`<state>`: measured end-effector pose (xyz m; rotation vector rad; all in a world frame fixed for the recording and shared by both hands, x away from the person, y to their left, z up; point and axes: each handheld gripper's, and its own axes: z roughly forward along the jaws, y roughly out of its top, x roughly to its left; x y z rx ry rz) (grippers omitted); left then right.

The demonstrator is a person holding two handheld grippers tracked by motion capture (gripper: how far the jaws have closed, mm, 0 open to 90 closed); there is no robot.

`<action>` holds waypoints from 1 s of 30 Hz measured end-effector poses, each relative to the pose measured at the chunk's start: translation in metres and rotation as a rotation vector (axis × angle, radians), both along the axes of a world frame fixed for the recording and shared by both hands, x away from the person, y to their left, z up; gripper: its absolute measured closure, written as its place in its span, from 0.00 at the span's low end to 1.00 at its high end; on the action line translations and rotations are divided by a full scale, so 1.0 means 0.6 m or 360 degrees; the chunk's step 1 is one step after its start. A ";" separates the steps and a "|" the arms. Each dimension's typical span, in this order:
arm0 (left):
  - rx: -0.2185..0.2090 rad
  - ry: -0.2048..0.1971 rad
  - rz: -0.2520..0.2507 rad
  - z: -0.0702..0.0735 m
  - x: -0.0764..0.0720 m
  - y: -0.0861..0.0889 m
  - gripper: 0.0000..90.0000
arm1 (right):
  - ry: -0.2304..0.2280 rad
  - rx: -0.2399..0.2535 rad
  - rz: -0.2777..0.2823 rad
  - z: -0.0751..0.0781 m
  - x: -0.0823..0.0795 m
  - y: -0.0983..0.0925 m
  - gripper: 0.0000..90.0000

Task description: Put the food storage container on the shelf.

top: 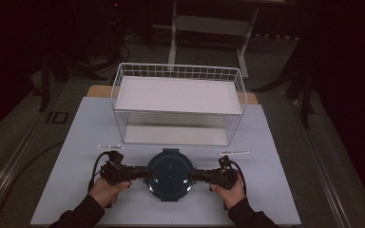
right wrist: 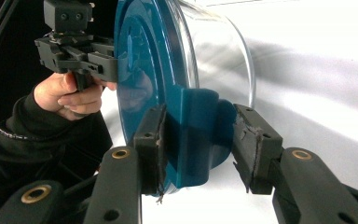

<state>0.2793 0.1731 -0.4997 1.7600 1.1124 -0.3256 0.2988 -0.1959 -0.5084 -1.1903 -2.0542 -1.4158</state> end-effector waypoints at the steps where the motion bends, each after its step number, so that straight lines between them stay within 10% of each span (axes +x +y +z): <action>1: 0.0002 -0.0001 -0.0003 0.000 0.001 -0.001 0.64 | -0.0018 -0.0003 -0.0006 0.002 0.000 0.000 0.64; 30: -0.0057 -0.0204 0.0035 0.029 0.106 -0.031 0.63 | -0.0164 0.0004 -0.0101 0.051 0.099 -0.030 0.63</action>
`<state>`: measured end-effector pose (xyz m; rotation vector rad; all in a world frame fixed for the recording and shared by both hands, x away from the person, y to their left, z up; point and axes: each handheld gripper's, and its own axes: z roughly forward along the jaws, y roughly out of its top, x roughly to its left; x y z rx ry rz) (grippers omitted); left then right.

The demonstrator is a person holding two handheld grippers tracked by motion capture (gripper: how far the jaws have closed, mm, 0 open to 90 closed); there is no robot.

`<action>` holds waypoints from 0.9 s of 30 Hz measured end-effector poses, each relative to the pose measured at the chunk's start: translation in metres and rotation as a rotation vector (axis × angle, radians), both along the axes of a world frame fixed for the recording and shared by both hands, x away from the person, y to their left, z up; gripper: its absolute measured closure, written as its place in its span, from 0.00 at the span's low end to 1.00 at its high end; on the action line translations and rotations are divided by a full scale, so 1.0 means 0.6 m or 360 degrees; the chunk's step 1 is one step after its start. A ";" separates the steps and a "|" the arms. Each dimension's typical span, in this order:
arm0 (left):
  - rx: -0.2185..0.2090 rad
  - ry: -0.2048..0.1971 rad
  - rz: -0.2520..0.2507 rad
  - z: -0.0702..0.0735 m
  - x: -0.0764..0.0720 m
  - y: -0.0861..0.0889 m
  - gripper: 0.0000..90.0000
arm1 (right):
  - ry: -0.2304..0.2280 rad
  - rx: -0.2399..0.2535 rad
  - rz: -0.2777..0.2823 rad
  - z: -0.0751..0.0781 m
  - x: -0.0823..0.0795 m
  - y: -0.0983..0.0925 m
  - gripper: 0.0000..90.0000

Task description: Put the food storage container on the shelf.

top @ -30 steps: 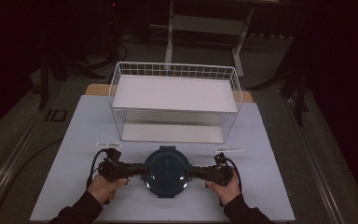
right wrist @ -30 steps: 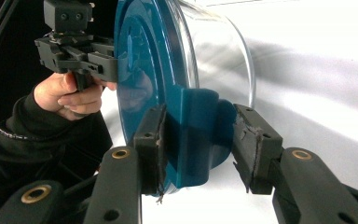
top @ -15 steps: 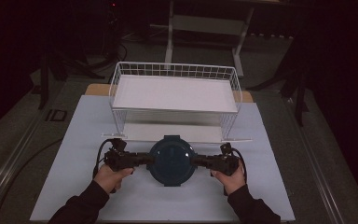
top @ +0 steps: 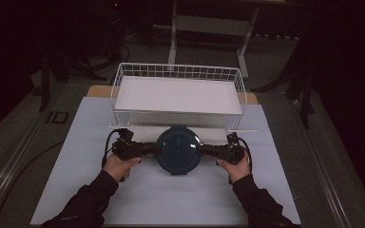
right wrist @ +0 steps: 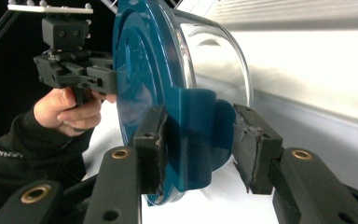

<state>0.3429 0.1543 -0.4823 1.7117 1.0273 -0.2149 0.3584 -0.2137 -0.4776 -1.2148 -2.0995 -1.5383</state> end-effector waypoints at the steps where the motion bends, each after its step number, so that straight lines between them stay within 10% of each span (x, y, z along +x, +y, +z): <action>1: 0.0003 -0.0007 -0.0003 -0.003 0.004 -0.001 0.63 | 0.0006 0.0003 -0.0004 -0.001 0.004 -0.001 0.63; 27: 0.0058 -0.0129 0.0102 -0.044 0.073 -0.011 0.62 | -0.0016 -0.0032 -0.0106 -0.042 0.073 0.000 0.63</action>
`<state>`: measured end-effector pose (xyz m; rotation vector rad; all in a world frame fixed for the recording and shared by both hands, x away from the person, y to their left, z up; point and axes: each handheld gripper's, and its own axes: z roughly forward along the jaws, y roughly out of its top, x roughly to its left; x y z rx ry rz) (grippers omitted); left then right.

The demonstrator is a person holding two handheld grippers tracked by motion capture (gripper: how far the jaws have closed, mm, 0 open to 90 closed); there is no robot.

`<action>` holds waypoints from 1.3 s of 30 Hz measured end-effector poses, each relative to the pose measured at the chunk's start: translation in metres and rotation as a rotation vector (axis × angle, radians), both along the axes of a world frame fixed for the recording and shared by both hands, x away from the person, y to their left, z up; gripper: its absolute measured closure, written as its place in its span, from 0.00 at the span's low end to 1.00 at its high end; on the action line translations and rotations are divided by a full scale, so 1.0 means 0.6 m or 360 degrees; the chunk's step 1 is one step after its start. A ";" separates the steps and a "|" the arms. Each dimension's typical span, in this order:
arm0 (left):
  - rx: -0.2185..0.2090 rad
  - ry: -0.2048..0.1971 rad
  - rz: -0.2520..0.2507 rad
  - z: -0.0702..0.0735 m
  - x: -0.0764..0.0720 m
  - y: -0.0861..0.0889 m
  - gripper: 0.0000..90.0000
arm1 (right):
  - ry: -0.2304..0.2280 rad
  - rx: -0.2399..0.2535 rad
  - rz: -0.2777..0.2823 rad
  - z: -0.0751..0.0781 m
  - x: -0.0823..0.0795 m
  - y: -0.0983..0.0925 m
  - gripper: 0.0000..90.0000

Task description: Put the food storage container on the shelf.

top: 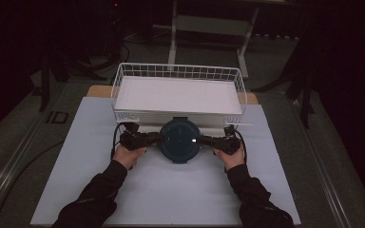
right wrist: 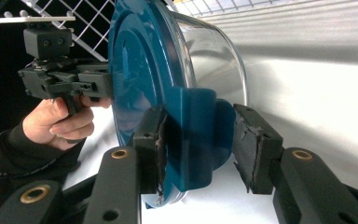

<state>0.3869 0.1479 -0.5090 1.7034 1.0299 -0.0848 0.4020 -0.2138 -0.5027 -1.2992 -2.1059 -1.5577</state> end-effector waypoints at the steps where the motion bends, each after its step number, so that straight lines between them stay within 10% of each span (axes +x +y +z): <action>1: 0.0000 0.0000 0.0000 0.000 0.000 0.000 0.62 | 0.0000 0.0000 0.0000 0.000 0.000 0.000 0.63; 23: -0.0134 -0.0001 0.0121 -0.013 0.010 0.001 0.61 | -0.0014 0.0067 -0.0150 -0.019 0.000 0.001 0.60; 39: 0.0023 -0.0103 0.0305 -0.006 0.009 -0.004 0.53 | -0.0279 -0.0209 -0.0301 0.001 0.001 0.028 0.46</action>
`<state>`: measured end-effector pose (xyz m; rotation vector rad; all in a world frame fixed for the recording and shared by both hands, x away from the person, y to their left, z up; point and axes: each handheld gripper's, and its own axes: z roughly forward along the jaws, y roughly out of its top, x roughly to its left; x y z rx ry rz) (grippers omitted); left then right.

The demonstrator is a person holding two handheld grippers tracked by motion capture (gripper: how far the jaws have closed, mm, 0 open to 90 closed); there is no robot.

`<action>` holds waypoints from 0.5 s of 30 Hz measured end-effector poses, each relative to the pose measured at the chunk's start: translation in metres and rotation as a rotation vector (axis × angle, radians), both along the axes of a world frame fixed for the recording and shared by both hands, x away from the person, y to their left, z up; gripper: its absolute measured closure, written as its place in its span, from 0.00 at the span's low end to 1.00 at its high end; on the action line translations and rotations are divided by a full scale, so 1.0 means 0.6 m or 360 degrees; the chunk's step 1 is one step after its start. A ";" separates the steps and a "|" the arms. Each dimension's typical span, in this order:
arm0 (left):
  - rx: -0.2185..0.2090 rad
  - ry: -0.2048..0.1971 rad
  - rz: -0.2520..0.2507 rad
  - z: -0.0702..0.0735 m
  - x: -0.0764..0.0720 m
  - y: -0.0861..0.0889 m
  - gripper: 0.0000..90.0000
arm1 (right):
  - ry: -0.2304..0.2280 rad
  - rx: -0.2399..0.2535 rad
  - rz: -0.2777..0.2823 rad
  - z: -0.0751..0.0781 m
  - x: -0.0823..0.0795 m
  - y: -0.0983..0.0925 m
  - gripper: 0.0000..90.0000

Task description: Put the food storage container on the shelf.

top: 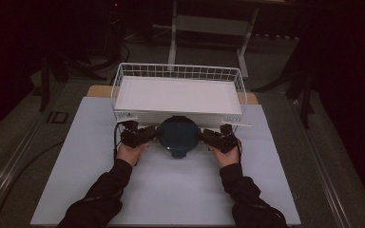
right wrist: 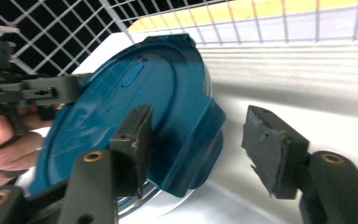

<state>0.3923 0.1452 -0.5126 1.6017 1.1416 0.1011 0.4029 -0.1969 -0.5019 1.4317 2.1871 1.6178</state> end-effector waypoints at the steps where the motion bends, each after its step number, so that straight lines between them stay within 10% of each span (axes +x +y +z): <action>1: 0.0010 -0.0005 0.0014 0.001 0.000 -0.001 0.53 | -0.0025 -0.0019 -0.0015 0.001 0.000 0.002 0.46; 15: -0.0048 0.0010 0.0022 0.008 -0.013 0.006 0.46 | -0.0031 0.0029 -0.0009 0.017 -0.014 0.005 0.47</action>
